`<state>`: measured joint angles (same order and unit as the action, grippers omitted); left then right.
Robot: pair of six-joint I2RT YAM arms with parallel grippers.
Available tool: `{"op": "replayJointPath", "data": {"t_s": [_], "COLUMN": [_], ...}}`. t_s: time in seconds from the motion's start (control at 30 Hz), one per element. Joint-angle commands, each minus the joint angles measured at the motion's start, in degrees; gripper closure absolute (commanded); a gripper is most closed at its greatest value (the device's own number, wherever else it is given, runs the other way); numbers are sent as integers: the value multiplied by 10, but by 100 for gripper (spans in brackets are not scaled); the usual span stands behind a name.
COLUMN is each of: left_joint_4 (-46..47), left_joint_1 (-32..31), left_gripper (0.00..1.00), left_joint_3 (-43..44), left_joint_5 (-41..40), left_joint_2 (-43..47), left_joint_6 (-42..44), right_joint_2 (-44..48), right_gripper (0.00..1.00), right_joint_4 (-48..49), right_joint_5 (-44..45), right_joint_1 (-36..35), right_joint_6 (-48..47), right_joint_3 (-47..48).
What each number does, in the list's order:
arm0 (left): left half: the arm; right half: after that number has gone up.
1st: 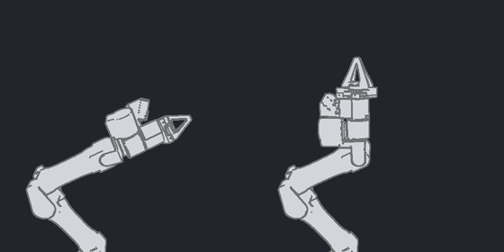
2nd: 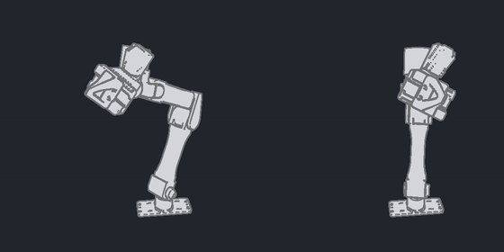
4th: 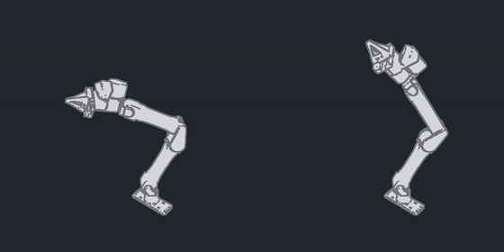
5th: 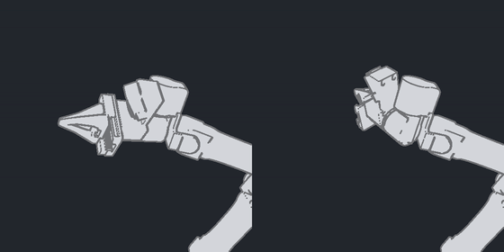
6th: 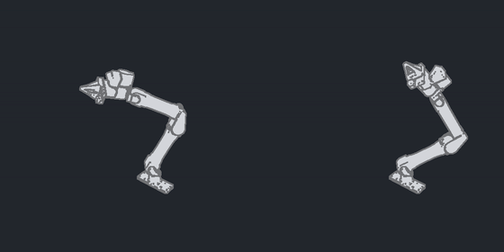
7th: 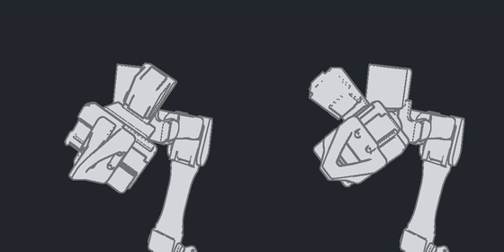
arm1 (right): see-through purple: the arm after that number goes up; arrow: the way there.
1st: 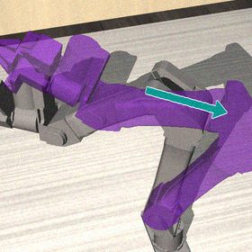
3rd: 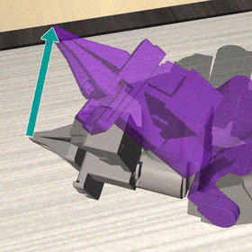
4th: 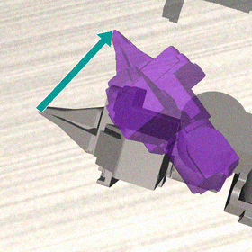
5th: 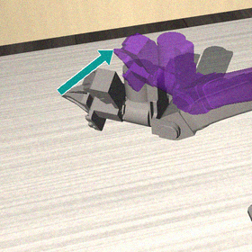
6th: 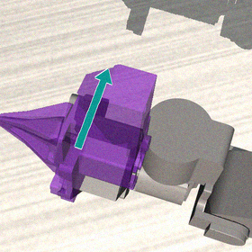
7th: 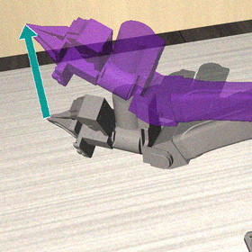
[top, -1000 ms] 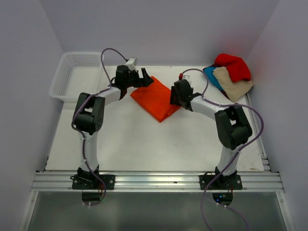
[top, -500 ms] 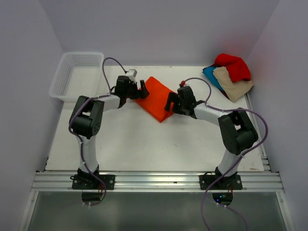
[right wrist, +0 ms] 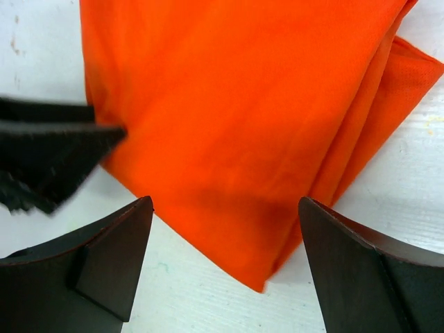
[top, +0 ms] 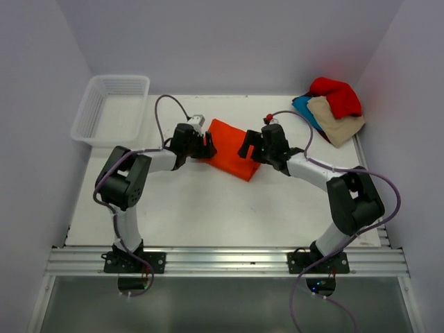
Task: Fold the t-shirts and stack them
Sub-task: Fold the tshirt
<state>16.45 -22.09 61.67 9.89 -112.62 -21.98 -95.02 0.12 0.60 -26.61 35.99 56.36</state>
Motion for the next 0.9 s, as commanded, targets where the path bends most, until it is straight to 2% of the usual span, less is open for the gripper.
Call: {"op": "replayJointPath", "data": {"t_s": [0.0,0.1,0.23,0.27,0.4,0.47,0.57,0.6,0.67,0.7,0.87], "left_joint_4": [-19,-16,-25,-26,-33,-55,-98,-106,-108,-110,-108], "left_joint_1": [-34,-38,-38,-38,-39,-39,-40,-39,-39,-40,-44], "left_gripper": [29,30,28,26,9,7,26,52,89,100,100], "left_joint_3": [-80,-135,-166,-166,-151,-112,-40,-25,2,8,21], "left_joint_5": [-18,-15,-34,-36,-69,-89,-96,-93,-86,-78,-46], "left_joint_2": [72,111,156,165,230,223,171,156,115,102,50], "left_joint_6": [-28,-52,-54,-55,-47,-18,28,35,43,43,49], "right_joint_2": [34,41,30,27,19,16,12,12,12,11,9], "right_gripper": [10,9,7,6,5,4,4,4,4,4,4], "right_joint_4": [-21,-38,-51,-55,-55,-56,-46,-43,-28,-24,-6], "right_joint_5": [37,64,74,74,69,53,20,13,2,-3,-39], "right_joint_1": [0,1,10,14,34,49,68,71,79,82,87], "right_joint_6": [-16,-27,-35,-35,-39,-39,-33,-27,-20,-13,1], "right_joint_3": [5,9,21,24,30,31,20,16,5,-4,-27]}}
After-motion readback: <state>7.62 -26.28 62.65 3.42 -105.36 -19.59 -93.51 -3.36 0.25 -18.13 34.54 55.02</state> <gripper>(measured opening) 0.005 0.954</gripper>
